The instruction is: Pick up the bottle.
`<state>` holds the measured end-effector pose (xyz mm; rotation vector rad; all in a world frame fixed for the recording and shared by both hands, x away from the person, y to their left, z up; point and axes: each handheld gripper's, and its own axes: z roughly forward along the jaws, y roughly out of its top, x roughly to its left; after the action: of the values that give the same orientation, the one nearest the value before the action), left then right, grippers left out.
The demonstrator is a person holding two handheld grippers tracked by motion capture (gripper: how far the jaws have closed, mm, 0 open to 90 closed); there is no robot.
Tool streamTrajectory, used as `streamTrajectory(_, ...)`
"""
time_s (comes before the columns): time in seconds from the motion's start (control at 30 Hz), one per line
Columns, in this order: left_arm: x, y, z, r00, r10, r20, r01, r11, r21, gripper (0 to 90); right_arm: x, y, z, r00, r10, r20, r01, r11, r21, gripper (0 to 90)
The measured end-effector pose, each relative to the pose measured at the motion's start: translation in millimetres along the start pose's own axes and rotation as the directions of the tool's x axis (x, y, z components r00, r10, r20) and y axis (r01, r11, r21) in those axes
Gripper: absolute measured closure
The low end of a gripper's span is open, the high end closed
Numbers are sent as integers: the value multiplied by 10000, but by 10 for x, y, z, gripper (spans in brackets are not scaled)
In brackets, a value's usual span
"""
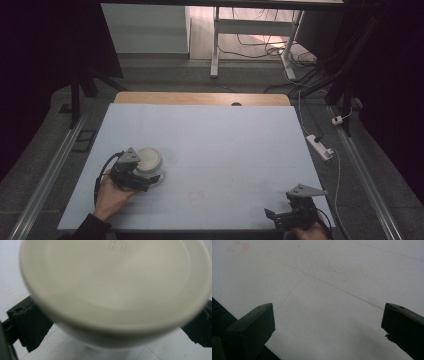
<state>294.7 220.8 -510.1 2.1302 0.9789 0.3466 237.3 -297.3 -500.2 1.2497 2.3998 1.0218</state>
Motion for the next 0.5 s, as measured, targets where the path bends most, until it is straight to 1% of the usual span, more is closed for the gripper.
streamTrajectory(0.13, 2, 26, 36, 10000, 22, -41, -22, 10000, 83, 0, 2, 0, 1, 10000, -15, 3, 15, 10000, 9, 0)
streamTrajectory(0.27, 7, 37, 49, 9998, 89, -169, -87, 9999, 147, 32, 4, 1, 2, 10000, -29, 2, 29, 10000, 21, 0)
streamTrajectory(0.33, 19, 35, 39, 9999, 2, -166, -1, 10000, 53, 55, 5, 1, 2, 10000, -40, 3, 40, 10000, 25, 0)
streamTrajectory(0.5, 24, 38, 37, 9999, 65, -149, -64, 9999, 111, 67, 5, 1, 3, 10000, -66, 1, 66, 10000, 19, 0)
